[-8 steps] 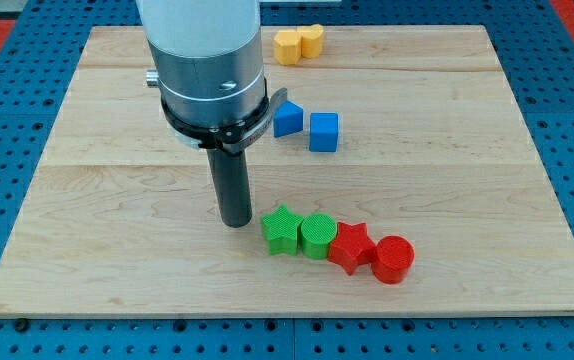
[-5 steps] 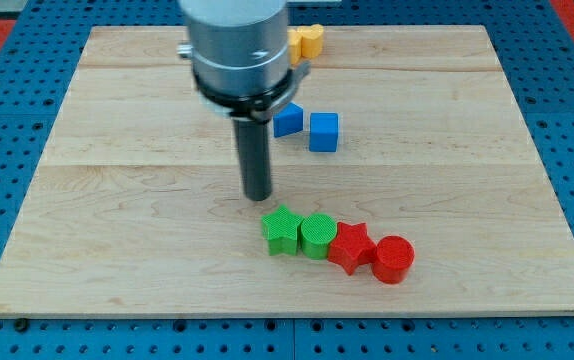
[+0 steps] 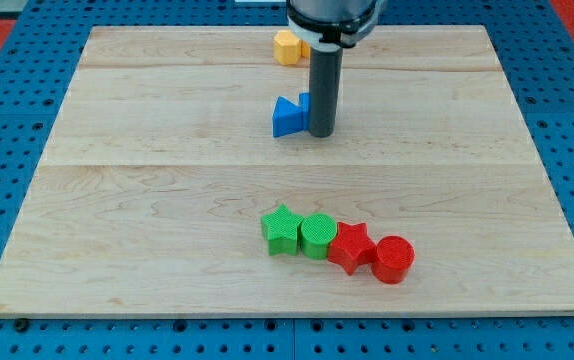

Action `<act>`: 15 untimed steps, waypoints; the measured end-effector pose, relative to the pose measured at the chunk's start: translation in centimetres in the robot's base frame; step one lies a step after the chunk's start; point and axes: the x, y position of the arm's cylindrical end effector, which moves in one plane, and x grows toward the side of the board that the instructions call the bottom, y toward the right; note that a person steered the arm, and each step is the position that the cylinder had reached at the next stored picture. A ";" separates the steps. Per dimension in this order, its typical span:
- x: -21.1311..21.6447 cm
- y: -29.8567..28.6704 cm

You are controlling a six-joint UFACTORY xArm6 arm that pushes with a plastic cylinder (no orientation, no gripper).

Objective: Move the blue cube and blue triangle below the yellow blocks

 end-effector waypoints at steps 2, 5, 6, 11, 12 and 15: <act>-4.0 0.0; -6.2 0.3; -2.4 4.6; -0.6 -10.8; -2.5 -11.0; -7.6 -5.8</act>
